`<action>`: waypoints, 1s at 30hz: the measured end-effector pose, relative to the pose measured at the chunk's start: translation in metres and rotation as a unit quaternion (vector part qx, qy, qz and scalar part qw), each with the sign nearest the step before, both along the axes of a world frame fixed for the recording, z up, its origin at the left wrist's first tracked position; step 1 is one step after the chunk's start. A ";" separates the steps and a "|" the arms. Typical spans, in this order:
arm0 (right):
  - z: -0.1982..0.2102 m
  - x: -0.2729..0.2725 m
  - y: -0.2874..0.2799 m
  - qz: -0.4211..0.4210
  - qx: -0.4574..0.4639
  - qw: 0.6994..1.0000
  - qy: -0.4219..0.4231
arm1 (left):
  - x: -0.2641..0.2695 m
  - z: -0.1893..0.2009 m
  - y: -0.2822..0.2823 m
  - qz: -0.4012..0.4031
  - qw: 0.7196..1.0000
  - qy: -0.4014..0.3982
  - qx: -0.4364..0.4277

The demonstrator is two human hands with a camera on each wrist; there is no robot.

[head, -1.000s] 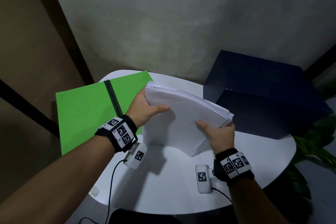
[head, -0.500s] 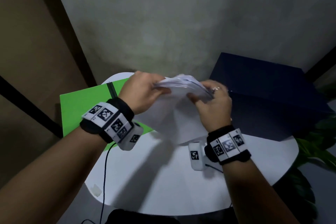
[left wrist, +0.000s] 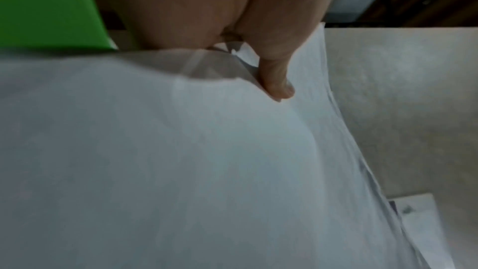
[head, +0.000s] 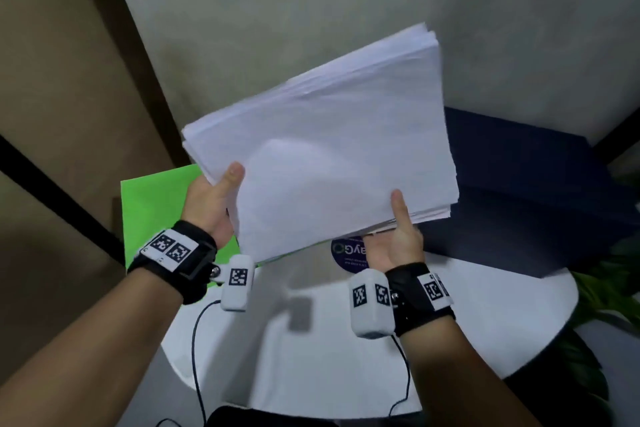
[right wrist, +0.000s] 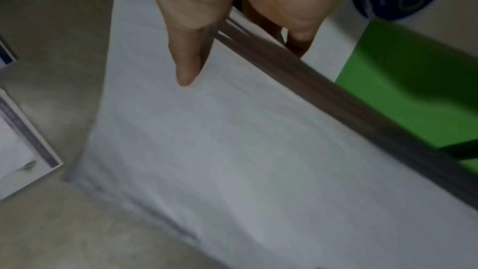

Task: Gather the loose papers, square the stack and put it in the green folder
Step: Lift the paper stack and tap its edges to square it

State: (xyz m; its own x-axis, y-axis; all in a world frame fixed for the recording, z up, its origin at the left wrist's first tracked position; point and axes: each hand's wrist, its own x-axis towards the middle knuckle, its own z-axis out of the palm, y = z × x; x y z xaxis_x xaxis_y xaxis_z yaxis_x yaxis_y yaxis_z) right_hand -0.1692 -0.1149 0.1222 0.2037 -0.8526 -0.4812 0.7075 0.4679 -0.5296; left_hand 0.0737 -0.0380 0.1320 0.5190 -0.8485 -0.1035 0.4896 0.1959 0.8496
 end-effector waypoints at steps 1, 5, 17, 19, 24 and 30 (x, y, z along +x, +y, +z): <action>0.006 -0.001 0.003 0.018 0.001 1.000 0.001 | -0.001 -0.008 -0.001 -0.004 1.000 0.027 0.007; 0.031 0.000 0.014 -0.058 -0.072 0.992 0.090 | -0.008 -0.049 -0.002 -0.024 0.994 0.091 0.063; 0.050 -0.049 0.016 0.037 -0.361 0.863 0.353 | -0.017 -0.022 -0.027 -0.158 0.956 -0.246 0.041; 0.045 -0.056 0.012 0.045 -0.351 0.862 0.363 | -0.018 -0.007 -0.030 -0.145 0.944 -0.294 0.044; 0.044 -0.060 0.004 0.020 -0.342 0.855 0.390 | -0.039 0.005 -0.034 -0.029 0.935 -0.349 0.049; 0.031 -0.067 0.018 0.006 -0.334 0.851 0.405 | -0.049 -0.005 -0.014 -0.017 0.926 -0.374 0.047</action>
